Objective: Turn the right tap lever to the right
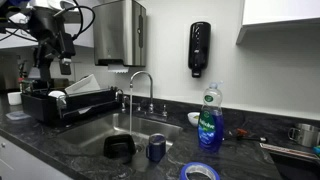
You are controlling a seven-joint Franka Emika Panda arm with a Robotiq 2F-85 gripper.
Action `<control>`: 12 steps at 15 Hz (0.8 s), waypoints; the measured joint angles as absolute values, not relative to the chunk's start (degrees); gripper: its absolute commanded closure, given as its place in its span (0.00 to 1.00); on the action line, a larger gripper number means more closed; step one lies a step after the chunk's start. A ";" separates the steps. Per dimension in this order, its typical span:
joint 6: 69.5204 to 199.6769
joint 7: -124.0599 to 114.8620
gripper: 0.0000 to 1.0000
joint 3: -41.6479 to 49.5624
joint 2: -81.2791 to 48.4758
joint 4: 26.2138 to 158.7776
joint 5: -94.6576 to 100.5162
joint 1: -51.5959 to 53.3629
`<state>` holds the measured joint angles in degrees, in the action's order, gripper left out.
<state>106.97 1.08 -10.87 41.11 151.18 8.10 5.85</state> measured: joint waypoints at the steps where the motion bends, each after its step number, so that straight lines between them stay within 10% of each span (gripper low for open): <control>1: 106.97 1.08 0.00 -10.87 41.11 151.18 8.10 5.85; 12: 117.59 -0.86 0.00 -10.61 36.23 150.61 11.02 5.81</control>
<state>117.59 -0.86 -10.61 36.23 150.61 11.02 5.81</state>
